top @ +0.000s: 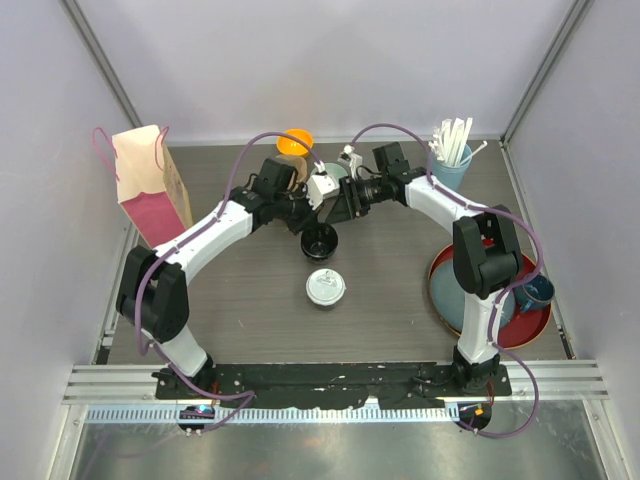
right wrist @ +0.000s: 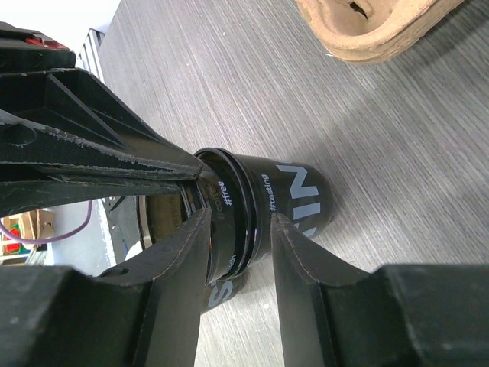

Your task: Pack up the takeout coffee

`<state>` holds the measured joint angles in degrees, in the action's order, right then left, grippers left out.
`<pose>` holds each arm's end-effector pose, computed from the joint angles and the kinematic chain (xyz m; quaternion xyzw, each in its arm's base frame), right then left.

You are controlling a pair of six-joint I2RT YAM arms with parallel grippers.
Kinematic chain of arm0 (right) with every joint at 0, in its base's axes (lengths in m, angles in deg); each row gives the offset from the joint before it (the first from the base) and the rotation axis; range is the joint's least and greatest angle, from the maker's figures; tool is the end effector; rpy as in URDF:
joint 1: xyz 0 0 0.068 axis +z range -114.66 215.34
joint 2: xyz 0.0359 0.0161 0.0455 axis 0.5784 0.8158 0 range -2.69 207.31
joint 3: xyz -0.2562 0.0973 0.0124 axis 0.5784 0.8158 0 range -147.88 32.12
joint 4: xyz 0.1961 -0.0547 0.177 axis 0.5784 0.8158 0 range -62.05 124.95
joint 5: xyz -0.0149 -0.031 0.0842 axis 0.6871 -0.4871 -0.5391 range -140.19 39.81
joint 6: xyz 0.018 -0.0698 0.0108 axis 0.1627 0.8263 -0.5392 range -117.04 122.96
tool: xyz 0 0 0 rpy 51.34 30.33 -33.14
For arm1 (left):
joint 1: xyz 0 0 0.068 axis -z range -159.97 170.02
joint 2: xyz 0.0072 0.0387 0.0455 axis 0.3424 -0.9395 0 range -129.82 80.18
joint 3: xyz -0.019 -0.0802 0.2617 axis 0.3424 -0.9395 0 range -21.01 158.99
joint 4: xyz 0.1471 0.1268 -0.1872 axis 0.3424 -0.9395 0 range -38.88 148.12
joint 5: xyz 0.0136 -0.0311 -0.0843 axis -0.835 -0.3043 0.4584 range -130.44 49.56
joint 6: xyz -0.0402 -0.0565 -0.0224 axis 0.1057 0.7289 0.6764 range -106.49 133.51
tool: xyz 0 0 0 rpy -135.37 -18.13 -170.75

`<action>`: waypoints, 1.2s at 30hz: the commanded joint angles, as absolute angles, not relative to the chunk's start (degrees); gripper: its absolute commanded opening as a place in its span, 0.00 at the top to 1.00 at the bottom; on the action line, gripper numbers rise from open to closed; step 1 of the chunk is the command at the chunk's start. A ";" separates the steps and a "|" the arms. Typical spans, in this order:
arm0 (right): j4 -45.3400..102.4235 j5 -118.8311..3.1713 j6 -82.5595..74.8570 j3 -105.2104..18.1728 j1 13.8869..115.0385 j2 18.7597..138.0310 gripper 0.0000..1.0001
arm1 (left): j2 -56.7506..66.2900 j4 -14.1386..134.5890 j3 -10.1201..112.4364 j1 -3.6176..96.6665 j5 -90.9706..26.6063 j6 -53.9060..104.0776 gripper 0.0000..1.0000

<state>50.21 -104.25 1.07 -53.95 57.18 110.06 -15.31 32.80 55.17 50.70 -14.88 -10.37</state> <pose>0.3979 0.2123 0.2154 -0.3015 0.7940 0.4807 0.2182 0.3275 -0.2248 0.2603 0.4882 0.7606 -0.2261 0.3633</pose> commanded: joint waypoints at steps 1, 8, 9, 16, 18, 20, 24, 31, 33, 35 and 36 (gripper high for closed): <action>49.92 -101.34 1.56 -52.26 58.19 109.64 0.58 | -13.78 37.64 58.71 50.96 -12.67 -8.20 1.00; 49.75 -100.02 1.73 -50.50 58.36 109.29 0.59 | -13.34 37.73 59.23 50.96 -12.76 -7.15 1.00; 49.66 -100.02 1.73 -50.33 58.36 109.29 0.59 | -13.34 37.64 59.41 50.96 -12.58 -7.06 1.00; 49.48 -99.85 1.73 -50.85 58.45 108.59 0.59 | -13.34 37.12 58.97 50.96 -11.53 -7.40 1.00; 49.48 -99.59 1.82 -51.03 58.36 108.24 0.59 | -13.34 37.03 58.44 50.96 -12.23 -8.20 1.00; 49.48 -99.76 1.73 -51.29 58.19 107.71 0.58 | -12.90 36.85 57.48 50.96 -12.32 -9.77 1.00; 49.48 -101.69 0.59 -52.87 56.52 107.00 0.54 | -11.58 36.85 55.55 50.96 -10.92 -12.24 1.00; 52.99 -97.31 1.82 -54.02 55.81 104.46 0.44 | -13.33 33.97 58.16 50.70 -7.66 -16.90 1.00; 52.12 -95.46 1.04 -52.01 55.81 102.26 0.44 | -15.78 30.28 62.64 50.52 -6.79 -16.56 1.00; 49.32 -93.88 -2.21 -50.16 55.81 100.16 0.48 | -16.85 26.05 64.59 50.44 -6.43 -15.94 1.00; 48.43 -91.78 -3.35 -48.58 55.73 97.88 0.49 | -17.12 25.95 64.68 50.26 -6.08 -15.24 1.00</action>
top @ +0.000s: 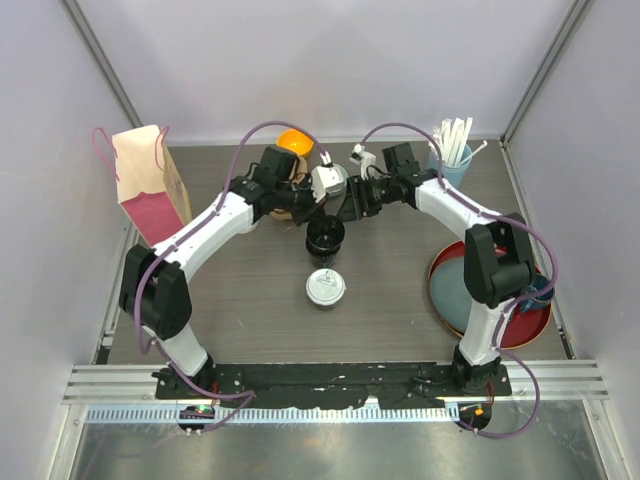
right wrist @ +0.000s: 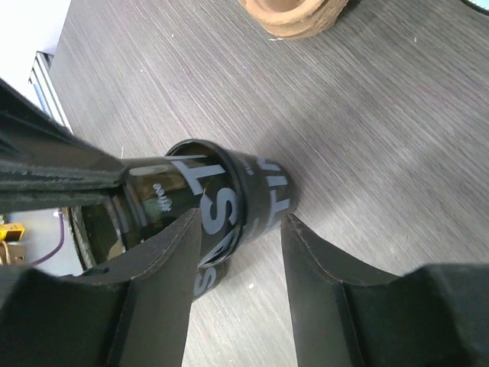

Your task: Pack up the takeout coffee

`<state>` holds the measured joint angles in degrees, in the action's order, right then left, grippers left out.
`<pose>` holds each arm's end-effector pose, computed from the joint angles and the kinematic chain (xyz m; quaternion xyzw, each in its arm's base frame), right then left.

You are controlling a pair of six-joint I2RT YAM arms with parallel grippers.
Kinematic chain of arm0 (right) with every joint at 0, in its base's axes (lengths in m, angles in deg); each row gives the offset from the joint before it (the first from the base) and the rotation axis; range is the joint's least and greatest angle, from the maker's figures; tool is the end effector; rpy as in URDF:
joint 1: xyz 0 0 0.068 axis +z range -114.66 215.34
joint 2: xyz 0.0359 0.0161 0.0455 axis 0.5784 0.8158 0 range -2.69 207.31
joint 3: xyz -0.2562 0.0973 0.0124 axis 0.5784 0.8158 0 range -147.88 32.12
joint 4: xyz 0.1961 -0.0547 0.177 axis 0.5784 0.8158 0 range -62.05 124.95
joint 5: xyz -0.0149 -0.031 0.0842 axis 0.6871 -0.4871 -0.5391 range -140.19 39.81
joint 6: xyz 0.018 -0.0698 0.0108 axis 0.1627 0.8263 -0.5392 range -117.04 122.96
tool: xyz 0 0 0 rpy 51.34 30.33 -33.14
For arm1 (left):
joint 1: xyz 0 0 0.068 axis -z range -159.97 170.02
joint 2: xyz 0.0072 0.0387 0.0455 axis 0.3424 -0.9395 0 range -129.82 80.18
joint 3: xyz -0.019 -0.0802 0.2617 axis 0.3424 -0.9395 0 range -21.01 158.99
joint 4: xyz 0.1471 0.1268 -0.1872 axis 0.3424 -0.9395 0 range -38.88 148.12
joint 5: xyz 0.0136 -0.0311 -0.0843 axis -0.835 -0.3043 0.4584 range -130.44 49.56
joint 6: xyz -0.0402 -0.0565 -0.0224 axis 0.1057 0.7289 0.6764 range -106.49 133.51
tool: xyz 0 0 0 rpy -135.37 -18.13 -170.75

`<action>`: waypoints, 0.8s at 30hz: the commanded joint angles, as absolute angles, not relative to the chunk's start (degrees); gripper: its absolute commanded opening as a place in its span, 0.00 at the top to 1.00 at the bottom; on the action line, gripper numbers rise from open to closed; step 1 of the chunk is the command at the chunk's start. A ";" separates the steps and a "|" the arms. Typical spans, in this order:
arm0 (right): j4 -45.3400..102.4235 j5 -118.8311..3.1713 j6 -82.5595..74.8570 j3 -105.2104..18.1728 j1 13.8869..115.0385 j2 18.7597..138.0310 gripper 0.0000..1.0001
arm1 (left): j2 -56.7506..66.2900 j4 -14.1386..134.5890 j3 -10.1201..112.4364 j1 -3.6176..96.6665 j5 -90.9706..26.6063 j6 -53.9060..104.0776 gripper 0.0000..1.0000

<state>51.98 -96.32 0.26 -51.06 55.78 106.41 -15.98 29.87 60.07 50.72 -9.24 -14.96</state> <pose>0.3933 0.1932 0.2187 -0.2658 0.8334 0.4238 0.2348 0.3285 -0.2316 0.2832 0.5292 0.7165 -0.2544 0.3766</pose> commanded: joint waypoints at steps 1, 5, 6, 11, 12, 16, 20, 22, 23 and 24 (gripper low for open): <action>47.73 -90.28 -4.41 -47.79 55.29 96.56 0.53 | -16.95 27.00 64.42 49.82 -5.90 -13.15 1.00; 42.90 -81.94 -11.44 -41.91 53.97 89.61 0.54 | -16.94 28.77 64.15 48.59 -5.46 -6.98 1.00; 42.19 -80.00 -11.97 -40.84 53.88 86.47 0.54 | -16.94 28.68 64.24 48.50 -5.46 -6.36 1.00; 34.65 -78.39 -18.89 -31.64 53.79 79.41 0.54 | -16.68 28.76 63.28 47.45 -4.94 -3.28 1.00; 32.71 -79.79 -20.23 -29.95 53.88 77.84 0.55 | -16.51 29.11 62.58 47.27 -4.59 -2.93 1.00; 19.64 -83.32 -28.22 -21.08 54.58 74.14 0.56 | -16.24 30.26 61.43 46.57 -3.35 -0.91 1.00; 14.59 -83.68 -32.10 -16.15 57.39 73.52 0.56 | -16.07 30.61 60.82 46.57 -3.00 0.23 1.00; 12.49 -83.59 -33.68 -14.74 57.92 73.17 0.56 | -15.89 31.05 60.29 46.57 -2.91 0.50 1.00; 11.96 -83.67 -34.12 -13.60 58.01 73.08 0.57 | -15.63 31.23 60.20 46.57 -3.00 0.50 1.00; 10.47 -84.11 -35.08 -13.07 58.01 72.99 0.57 | -15.36 31.66 60.11 46.65 -3.09 0.59 1.00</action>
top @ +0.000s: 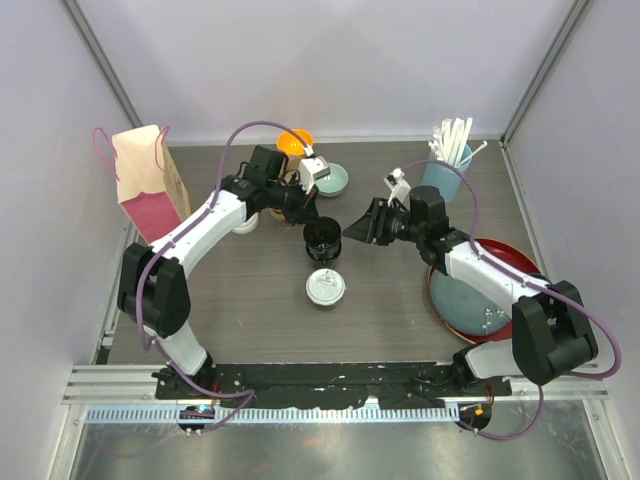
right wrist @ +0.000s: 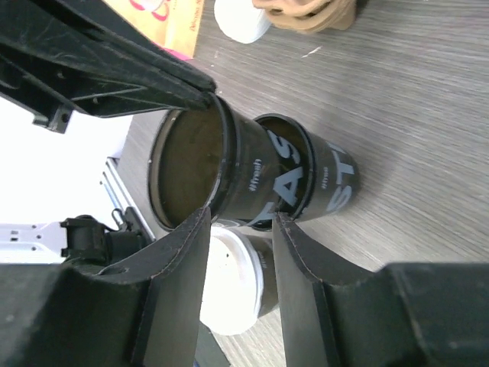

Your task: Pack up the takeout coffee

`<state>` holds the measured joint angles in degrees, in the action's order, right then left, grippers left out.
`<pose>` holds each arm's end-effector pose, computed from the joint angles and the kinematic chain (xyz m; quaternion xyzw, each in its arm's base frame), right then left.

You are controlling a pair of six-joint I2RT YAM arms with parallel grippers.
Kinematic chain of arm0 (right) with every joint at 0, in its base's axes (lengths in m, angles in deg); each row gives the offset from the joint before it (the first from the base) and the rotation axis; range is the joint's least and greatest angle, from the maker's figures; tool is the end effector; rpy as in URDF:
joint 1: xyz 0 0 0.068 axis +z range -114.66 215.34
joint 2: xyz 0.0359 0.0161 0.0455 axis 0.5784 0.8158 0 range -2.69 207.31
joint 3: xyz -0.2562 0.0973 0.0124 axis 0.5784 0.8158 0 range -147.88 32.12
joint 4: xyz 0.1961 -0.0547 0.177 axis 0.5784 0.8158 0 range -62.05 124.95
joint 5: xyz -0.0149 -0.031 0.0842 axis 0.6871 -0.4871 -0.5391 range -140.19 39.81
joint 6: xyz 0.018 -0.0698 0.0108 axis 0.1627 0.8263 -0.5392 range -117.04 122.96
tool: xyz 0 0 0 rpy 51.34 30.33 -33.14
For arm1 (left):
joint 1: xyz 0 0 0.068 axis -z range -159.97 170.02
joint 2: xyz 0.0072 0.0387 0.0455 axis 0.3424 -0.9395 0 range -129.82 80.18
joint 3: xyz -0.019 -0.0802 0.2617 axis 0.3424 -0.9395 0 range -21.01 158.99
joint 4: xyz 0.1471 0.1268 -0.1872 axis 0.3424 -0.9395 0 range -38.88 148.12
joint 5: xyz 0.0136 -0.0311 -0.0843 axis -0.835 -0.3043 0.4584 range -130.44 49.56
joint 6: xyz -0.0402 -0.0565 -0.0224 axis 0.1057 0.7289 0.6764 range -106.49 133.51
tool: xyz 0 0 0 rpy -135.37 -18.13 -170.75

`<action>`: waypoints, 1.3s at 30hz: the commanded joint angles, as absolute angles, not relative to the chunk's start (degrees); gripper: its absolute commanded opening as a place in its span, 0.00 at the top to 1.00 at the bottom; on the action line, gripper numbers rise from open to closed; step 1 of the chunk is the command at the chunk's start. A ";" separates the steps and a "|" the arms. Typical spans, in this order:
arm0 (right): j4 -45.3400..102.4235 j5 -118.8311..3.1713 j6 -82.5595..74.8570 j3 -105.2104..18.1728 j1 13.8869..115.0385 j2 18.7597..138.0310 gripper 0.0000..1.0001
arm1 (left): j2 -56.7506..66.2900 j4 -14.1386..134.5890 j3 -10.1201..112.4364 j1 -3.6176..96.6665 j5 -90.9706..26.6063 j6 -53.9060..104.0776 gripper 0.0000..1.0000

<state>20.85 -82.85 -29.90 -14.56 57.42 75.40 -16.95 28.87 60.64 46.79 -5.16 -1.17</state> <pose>0.2907 0.1532 0.2408 -0.0761 0.8170 0.4497 0.3528 0.3425 -0.2120 0.2803 0.4203 0.7814 -0.3168 0.3353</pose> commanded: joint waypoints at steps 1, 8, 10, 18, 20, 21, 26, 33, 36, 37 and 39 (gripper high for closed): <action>10.02 -84.29 -35.53 -12.54 58.01 72.99 0.57 | -15.36 31.93 59.85 46.57 -3.09 0.67 1.00; 8.26 -84.47 -36.41 -11.30 58.98 74.92 0.65 | -15.10 32.02 59.58 46.65 -3.00 1.11 1.00; 7.82 -84.73 -36.59 -11.13 59.07 75.10 0.66 | -15.10 32.02 59.67 46.66 -3.00 1.03 1.00; 6.33 -84.56 -38.25 -10.16 60.03 76.51 0.72 | -14.75 32.28 59.32 46.57 -2.91 1.20 1.00; 3.97 -83.85 -40.70 -8.93 60.03 75.98 0.78 | -14.57 32.54 59.06 46.57 -3.09 0.85 1.00; 2.91 -83.59 -42.37 -8.49 59.95 75.72 0.79 | -14.48 32.72 58.88 46.57 -3.09 0.76 1.00; -12.17 -82.71 -55.28 -2.61 59.95 73.87 0.79 | -14.31 33.42 58.53 46.57 -3.53 0.50 1.00; -12.57 -79.98 -59.44 1.09 60.03 71.58 0.78 | -14.39 33.69 58.53 46.57 -3.27 0.50 1.00; -12.31 -79.72 -59.35 1.09 60.03 71.84 0.78 | -14.31 33.78 58.62 46.57 -3.27 0.41 1.00; -12.13 -79.72 -59.09 0.92 59.95 72.02 0.78 | -14.22 33.78 58.53 46.57 -3.18 0.50 1.00; -11.78 -79.55 -59.17 0.91 60.03 72.64 0.78 | -14.13 33.78 58.62 46.57 -3.18 0.59 1.00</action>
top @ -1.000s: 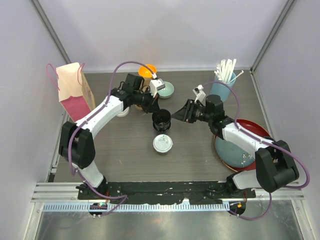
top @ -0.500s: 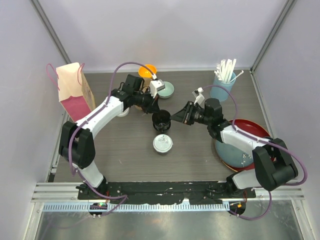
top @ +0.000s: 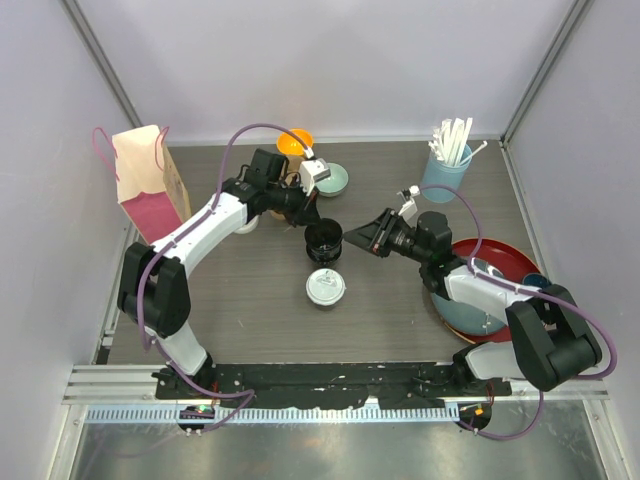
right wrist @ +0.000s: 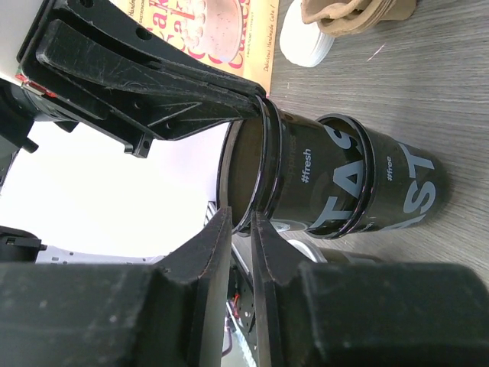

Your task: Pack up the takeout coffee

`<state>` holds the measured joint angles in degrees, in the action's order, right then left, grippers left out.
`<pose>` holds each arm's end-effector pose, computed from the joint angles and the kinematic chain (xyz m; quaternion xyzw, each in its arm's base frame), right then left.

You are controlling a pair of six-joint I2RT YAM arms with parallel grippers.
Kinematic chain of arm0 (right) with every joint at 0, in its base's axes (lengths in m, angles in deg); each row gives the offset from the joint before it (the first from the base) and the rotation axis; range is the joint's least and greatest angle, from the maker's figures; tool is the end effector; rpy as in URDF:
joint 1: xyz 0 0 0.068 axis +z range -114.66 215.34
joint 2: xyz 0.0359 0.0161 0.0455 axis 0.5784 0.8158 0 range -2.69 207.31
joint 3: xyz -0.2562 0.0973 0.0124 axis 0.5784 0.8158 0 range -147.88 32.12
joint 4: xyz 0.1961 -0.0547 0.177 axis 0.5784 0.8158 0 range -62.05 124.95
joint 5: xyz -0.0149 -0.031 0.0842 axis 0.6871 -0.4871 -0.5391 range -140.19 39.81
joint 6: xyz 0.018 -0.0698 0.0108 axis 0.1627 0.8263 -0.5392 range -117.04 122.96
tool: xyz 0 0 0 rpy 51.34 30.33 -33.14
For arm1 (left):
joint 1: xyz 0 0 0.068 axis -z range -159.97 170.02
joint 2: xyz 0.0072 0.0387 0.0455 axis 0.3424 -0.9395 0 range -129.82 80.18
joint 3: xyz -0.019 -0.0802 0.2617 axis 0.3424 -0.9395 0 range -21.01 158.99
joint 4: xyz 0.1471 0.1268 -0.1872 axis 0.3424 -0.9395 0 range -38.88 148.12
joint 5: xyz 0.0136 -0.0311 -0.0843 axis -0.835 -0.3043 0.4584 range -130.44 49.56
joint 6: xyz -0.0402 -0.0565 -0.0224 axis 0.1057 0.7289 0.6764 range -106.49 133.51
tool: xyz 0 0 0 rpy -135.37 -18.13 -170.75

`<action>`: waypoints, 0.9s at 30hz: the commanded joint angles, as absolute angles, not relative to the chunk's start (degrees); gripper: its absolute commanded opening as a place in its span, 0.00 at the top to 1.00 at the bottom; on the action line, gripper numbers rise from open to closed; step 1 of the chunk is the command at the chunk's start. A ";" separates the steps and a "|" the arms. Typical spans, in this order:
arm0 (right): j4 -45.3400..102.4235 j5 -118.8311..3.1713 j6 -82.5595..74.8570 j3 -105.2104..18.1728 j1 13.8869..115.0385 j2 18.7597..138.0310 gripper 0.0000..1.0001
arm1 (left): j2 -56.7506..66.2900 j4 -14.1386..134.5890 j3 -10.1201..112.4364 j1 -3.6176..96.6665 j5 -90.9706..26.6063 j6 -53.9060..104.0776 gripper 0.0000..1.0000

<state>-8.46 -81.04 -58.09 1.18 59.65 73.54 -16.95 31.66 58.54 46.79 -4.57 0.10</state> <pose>0.2629 0.1528 0.2138 0.0667 0.7496 0.5735 0.3238 0.3425 -0.2126 0.2721 0.4137 0.7813 -0.3249 0.3359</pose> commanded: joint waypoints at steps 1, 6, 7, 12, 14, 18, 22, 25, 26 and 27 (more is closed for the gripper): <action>-11.78 -79.46 -59.09 1.00 59.95 72.64 0.78 | -14.13 33.78 58.62 46.65 -3.18 0.59 1.00; -11.08 -78.31 -58.74 1.97 60.03 72.46 0.80 | -13.52 33.86 58.27 46.66 -3.00 0.59 1.00; -11.08 -78.49 -58.82 1.88 60.03 72.64 0.80 | -13.52 33.95 58.18 46.66 -3.09 0.41 1.00; -11.16 -78.75 -58.91 1.35 60.12 73.69 0.80 | -13.60 33.95 58.18 46.57 -2.92 0.32 1.00; -11.25 -79.19 -58.65 1.09 60.30 74.13 0.80 | -13.69 33.95 58.09 46.66 -3.00 0.41 1.00; -10.02 -79.54 -57.86 -0.31 61.00 75.27 0.80 | -13.78 33.95 58.18 46.65 -2.91 0.23 1.00; -10.98 -79.46 -57.94 -0.32 61.09 76.59 0.79 | -13.52 33.86 58.18 46.66 -2.91 0.24 1.00; -11.43 -79.89 -58.03 -0.49 61.26 77.21 0.80 | -13.43 33.86 58.00 46.74 -2.65 0.32 1.00; -11.52 -80.07 -58.03 -0.58 61.26 77.38 0.80 | -13.34 33.95 57.92 46.66 -2.56 0.32 1.00; -11.43 -79.98 -58.03 -0.67 61.26 77.38 0.80 | -13.34 33.78 57.83 46.66 -2.65 0.32 1.00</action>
<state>-8.50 -79.93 -58.68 1.57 60.88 76.91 -16.38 31.73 58.06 46.79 -4.37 0.01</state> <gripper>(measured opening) 0.206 0.022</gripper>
